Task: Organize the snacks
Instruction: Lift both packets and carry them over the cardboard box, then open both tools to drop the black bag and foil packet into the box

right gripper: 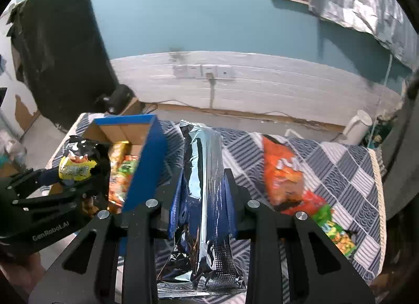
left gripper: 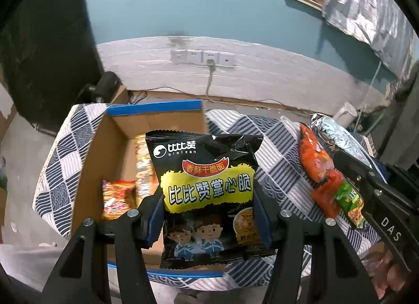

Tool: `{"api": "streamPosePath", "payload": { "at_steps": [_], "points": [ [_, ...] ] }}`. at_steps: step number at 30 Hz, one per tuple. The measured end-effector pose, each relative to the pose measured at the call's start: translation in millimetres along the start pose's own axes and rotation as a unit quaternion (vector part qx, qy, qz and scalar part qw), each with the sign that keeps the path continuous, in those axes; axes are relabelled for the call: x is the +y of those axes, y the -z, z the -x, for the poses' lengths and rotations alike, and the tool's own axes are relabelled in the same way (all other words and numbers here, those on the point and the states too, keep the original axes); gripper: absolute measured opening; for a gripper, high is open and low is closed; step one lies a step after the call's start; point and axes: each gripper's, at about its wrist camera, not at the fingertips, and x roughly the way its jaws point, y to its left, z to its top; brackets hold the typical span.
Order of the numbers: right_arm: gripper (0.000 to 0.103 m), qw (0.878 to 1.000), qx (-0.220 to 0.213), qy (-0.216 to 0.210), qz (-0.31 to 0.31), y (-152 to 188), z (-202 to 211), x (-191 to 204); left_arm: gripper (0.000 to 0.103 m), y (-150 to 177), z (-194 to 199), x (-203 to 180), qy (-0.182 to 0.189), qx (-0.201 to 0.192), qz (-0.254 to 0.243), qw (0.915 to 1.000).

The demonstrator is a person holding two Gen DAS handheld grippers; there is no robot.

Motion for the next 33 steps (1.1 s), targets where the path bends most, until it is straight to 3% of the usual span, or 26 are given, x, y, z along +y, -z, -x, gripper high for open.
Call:
{"api": "streamPosePath", "payload": {
  "at_steps": [20, 33],
  "points": [
    [0.028, 0.994, 0.059, -0.056, 0.069, -7, -70, 117, 0.06, 11, -28, 116, -0.029, 0.025, 0.085, 0.9956],
    [0.028, 0.989, 0.089, -0.077, 0.085, -7, -102, 154, 0.06, 16, -46, 143, -0.034, 0.041, 0.1, 0.9935]
  ]
}}
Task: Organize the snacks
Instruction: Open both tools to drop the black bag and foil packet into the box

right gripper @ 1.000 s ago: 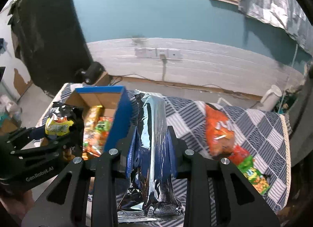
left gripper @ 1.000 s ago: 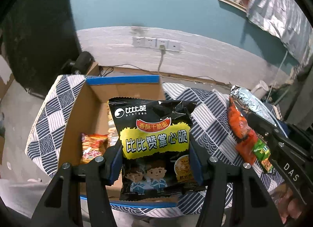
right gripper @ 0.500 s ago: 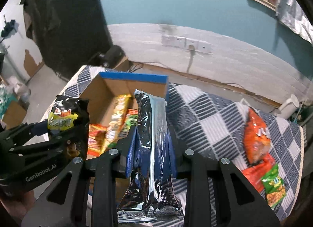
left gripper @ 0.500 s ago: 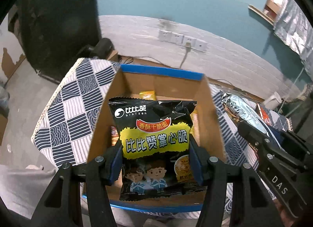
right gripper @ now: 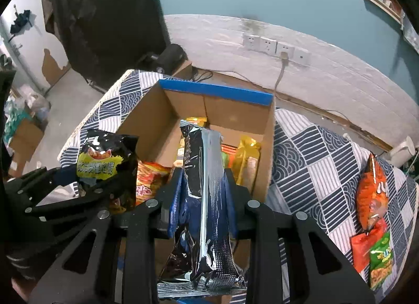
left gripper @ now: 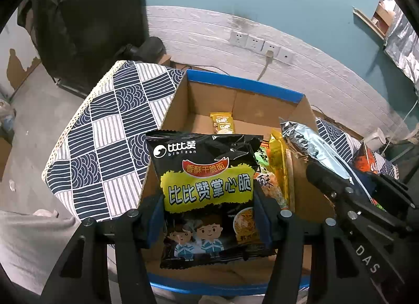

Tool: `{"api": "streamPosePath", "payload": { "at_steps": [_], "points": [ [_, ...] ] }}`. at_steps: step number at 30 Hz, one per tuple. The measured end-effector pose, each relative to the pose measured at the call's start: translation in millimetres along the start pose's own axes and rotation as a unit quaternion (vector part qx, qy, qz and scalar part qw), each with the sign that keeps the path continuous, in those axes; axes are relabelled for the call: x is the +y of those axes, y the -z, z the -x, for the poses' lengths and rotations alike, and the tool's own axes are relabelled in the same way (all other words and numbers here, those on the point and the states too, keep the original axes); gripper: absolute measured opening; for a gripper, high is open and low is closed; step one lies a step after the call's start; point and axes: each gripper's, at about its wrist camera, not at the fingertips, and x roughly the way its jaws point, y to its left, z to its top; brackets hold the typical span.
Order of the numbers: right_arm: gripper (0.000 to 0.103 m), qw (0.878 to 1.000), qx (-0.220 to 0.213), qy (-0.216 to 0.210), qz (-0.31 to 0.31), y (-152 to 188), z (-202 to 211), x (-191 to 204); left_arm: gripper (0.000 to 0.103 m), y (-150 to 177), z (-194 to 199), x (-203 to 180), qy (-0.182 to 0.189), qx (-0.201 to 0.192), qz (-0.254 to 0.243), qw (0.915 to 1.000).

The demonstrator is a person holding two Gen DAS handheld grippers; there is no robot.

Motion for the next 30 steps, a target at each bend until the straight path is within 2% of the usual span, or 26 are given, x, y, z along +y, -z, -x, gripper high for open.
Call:
{"api": "streamPosePath", "payload": {
  "at_steps": [6, 8, 10, 15, 23, 30],
  "points": [
    [0.031, 1.0, 0.018, -0.011, -0.015, 0, -9, -3, 0.064, 0, -5, 2, -0.008, 0.012, 0.005, 0.9999],
    [0.04, 1.0, 0.014, -0.006, -0.021, 0, -6, -5, 0.068, 0, -5, 2, -0.019, 0.011, 0.004, 0.9997],
    [0.045, 1.0, 0.013, -0.004, -0.026, 0, -3, -10, 0.077, -1, -3, 3, -0.024, 0.009, 0.004, 0.9997],
    [0.061, 0.999, 0.007, 0.001, -0.035, 1, 5, -20, 0.08, 1, 0, 2, -0.01, 0.009, 0.007, 0.9999],
    [0.061, 0.999, 0.006, 0.011, -0.035, 13, 21, -37, 0.08, 4, 6, -22, -0.003, 0.011, -0.022, 0.9997],
    [0.065, 0.998, -0.006, 0.04, -0.044, 25, 40, -63, 0.08, 8, 12, -45, -0.01, 0.005, -0.047, 0.9988]
  ]
}}
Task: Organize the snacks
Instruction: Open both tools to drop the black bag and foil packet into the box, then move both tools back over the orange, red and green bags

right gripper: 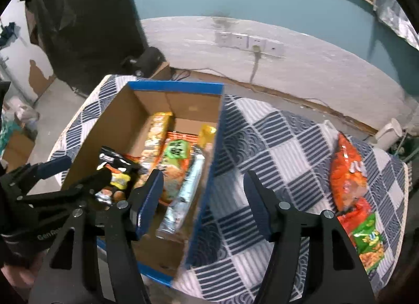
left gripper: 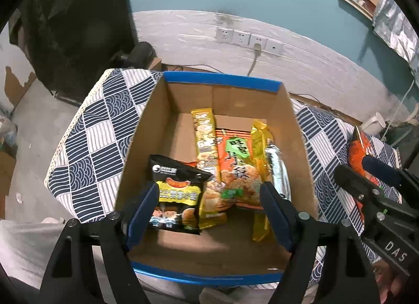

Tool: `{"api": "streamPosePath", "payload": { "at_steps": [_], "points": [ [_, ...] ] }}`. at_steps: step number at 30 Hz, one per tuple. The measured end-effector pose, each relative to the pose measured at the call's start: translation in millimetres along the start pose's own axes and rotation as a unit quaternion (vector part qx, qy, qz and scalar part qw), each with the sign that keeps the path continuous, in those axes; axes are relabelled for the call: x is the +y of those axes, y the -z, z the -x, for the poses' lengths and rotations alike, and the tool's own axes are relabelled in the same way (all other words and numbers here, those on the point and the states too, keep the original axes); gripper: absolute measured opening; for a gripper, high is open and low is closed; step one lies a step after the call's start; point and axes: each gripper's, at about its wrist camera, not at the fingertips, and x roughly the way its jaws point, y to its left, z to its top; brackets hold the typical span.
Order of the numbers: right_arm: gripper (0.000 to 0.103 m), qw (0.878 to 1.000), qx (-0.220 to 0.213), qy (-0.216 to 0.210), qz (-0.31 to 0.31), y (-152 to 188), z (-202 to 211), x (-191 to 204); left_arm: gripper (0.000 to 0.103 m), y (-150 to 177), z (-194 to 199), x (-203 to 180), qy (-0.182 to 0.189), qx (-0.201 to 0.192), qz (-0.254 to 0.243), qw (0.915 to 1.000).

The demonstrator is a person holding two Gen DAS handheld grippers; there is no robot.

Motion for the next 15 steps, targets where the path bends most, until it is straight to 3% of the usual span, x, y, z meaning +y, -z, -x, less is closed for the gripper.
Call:
{"api": "streamPosePath", "payload": {
  "at_steps": [10, 12, 15],
  "points": [
    [0.066, 0.999, -0.009, 0.031, -0.037, 18, 20, -54, 0.08, 5, 5, -42, -0.012, -0.005, -0.042, 0.999],
    [0.073, 0.998, -0.01, 0.039, -0.047, 23, 23, -67, 0.08, 7, 5, -54, -0.01, -0.003, -0.053, 0.9985],
    [0.075, 0.997, -0.011, 0.049, -0.061, 31, 28, -85, 0.08, 10, 6, -73, -0.012, -0.003, -0.073, 0.9973]
  ]
}}
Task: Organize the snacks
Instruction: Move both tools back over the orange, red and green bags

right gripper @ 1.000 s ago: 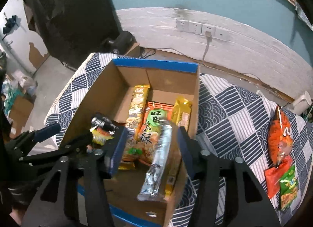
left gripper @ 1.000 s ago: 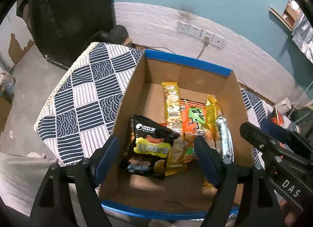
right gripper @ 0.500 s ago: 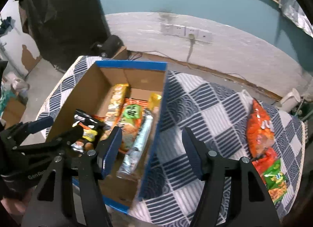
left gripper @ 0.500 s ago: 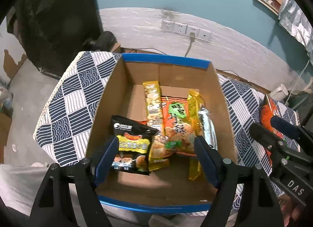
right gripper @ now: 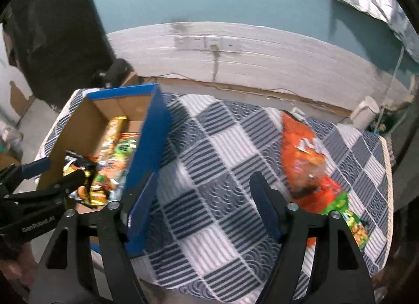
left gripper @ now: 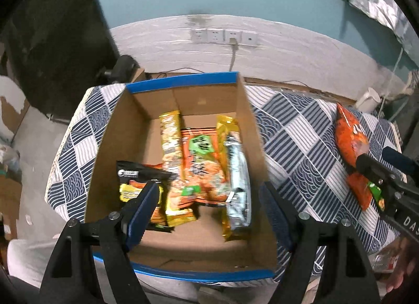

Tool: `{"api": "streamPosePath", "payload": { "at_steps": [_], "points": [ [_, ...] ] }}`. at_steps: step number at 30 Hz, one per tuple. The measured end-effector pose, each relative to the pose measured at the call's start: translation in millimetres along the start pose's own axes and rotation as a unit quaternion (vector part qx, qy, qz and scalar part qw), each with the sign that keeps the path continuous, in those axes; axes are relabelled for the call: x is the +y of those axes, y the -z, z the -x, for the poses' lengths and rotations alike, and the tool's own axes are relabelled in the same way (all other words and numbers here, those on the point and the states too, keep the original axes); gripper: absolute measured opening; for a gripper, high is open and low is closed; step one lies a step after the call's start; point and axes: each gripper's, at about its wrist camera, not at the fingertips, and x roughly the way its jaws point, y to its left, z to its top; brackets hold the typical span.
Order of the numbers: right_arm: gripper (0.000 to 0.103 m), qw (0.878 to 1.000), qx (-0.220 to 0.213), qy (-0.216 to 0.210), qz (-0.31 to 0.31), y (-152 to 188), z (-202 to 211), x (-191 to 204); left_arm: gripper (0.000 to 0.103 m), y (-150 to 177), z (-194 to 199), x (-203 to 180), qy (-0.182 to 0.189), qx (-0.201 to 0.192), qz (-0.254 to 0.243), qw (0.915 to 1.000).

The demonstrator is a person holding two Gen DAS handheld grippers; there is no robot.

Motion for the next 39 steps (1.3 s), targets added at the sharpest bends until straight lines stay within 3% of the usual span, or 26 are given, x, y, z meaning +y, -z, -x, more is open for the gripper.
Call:
{"api": "streamPosePath", "payload": {
  "at_steps": [10, 25, 32, 39],
  "points": [
    [0.075, 0.998, 0.007, 0.042, -0.043, 17, 7, -74, 0.08, 5, -4, -67, 0.004, 0.014, -0.056, 0.9984],
    [0.075, 0.993, 0.047, 0.08, -0.079, 47, 0, -181, 0.08, 3, -18, -137, -0.002, 0.018, -0.094, 0.9955],
    [0.075, 0.991, 0.058, 0.086, -0.086, 57, -13, -215, 0.08, 3, -36, -164, -0.012, 0.022, -0.104, 0.9942],
    [0.075, 0.991, 0.089, 0.084, -0.051, 76, -45, -231, 0.08, 7, -57, -184, -0.017, 0.031, -0.114, 0.9928]
  ]
}}
